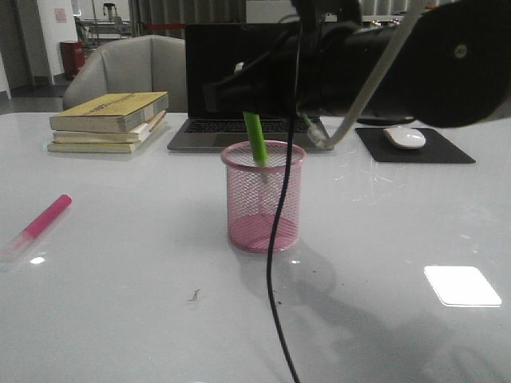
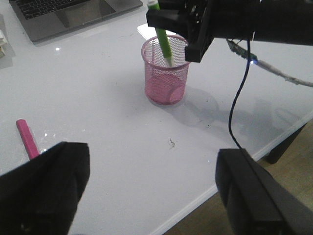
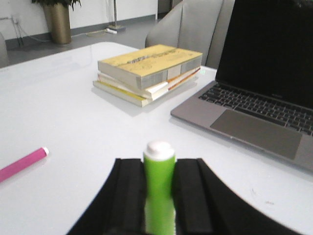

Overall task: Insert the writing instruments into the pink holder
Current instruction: 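Carry the green marker over the pink holder and drop it in, then withdraw the right gripper away from the holder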

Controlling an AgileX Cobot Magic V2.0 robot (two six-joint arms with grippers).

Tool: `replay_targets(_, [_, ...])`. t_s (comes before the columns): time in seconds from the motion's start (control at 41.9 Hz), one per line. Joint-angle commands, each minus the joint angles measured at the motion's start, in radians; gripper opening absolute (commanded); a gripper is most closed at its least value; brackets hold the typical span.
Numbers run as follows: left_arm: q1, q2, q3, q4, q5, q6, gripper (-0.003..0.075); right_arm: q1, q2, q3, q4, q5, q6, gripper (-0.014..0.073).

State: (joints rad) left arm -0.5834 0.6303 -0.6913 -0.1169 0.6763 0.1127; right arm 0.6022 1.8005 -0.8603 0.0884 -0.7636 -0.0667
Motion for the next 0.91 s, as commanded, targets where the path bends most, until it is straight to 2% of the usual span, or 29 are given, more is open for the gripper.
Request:
replay_targets(0.0, [-0.007, 0.005, -0.028, -0.014, -0.079, 0.002, 0.0582, -0.001, -0.020, -0.028, -0.017, -0.082, -0.004, 0.0248])
replay_targets(0.119, [-0.007, 0.005, -0.028, -0.014, -0.079, 0.002, 0.0582, -0.001, -0.013, -0.028, -0.016, -0.053, -0.004, 0.0405])
replay_targets(0.167, [-0.007, 0.005, -0.028, -0.014, -0.079, 0.002, 0.0582, -0.001, -0.021, -0.028, -0.016, -0.050, -0.004, 0.0442])
replay_targets(0.287, [-0.007, 0.005, -0.028, -0.014, -0.079, 0.002, 0.0582, -0.001, -0.090, -0.028, -0.016, 0.020, -0.004, 0.0455])
replay_targets(0.382, [-0.007, 0.005, -0.028, -0.014, -0.079, 0.002, 0.0582, -0.001, -0.203, -0.040, -0.016, 0.245, -0.005, 0.0455])
replay_targets(0.55, [-0.007, 0.005, -0.028, -0.014, -0.079, 0.002, 0.0582, -0.002, -0.409, -0.097, -0.020, 0.790, -0.087, 0.0455])
replay_targets(0.669, [-0.007, 0.009, -0.028, -0.014, -0.074, 0.000, 0.0582, -0.002, -0.553, -0.100, -0.020, 1.056, -0.090, 0.0455])
replay_targets(0.765, [0.002, 0.021, -0.028, -0.001, -0.070, -0.021, 0.0582, -0.003, -0.630, -0.077, -0.020, 1.184, -0.089, 0.0449])
replay_targets(0.884, [0.041, 0.072, -0.028, 0.025, -0.055, -0.076, 0.0582, -0.003, -0.731, -0.010, -0.019, 1.208, -0.072, 0.0406])
